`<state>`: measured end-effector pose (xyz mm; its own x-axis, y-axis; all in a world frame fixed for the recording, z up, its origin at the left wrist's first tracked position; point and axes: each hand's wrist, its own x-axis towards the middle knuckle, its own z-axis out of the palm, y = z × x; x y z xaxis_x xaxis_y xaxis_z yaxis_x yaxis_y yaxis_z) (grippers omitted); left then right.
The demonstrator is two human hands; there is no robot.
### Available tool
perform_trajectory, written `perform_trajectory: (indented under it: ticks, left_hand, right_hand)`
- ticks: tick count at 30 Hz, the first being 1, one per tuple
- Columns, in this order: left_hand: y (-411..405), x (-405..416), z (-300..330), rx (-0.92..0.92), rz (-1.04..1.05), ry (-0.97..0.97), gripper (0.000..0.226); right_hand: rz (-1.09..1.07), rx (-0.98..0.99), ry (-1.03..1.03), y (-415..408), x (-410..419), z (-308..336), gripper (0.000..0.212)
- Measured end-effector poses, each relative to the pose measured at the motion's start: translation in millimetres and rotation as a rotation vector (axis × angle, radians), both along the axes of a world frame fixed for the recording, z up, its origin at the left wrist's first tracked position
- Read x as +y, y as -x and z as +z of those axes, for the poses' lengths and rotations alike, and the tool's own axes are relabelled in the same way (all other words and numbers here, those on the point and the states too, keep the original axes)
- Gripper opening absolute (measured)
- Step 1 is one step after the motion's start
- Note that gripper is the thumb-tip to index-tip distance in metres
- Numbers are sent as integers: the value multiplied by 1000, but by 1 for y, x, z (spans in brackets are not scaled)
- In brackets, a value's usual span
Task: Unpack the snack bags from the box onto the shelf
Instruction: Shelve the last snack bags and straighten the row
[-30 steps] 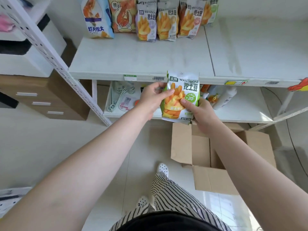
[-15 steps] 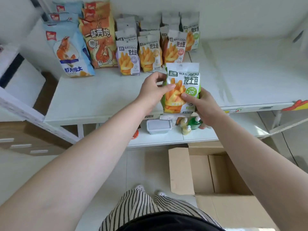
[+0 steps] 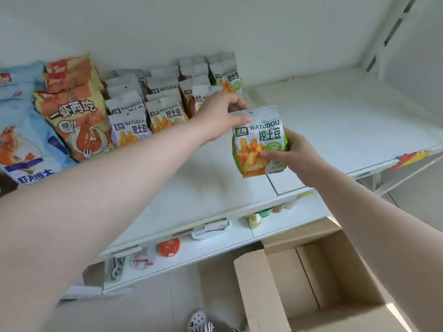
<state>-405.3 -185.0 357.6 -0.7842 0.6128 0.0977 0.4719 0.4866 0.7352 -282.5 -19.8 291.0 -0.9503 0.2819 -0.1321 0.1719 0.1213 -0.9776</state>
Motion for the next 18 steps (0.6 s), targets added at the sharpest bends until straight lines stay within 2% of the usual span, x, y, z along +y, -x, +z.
perform_trajectory:
  ticks: [5,11,15,18]
  left_hand:
    - [30,36,-7,158,-15,135,21]
    - [72,77,-36,346,43,170,10]
    - [105,95,-44,429,48,180,9]
    - [133,102,-43,516,97,199,12]
  right_hand:
    - [46,41,-45,36,40,-23,46]
    - [74,96,-63,92,82,-59,45]
    - [10,143,-110,131,95,-72,48]
    - [-96,250,-53,157,86,-79,54]
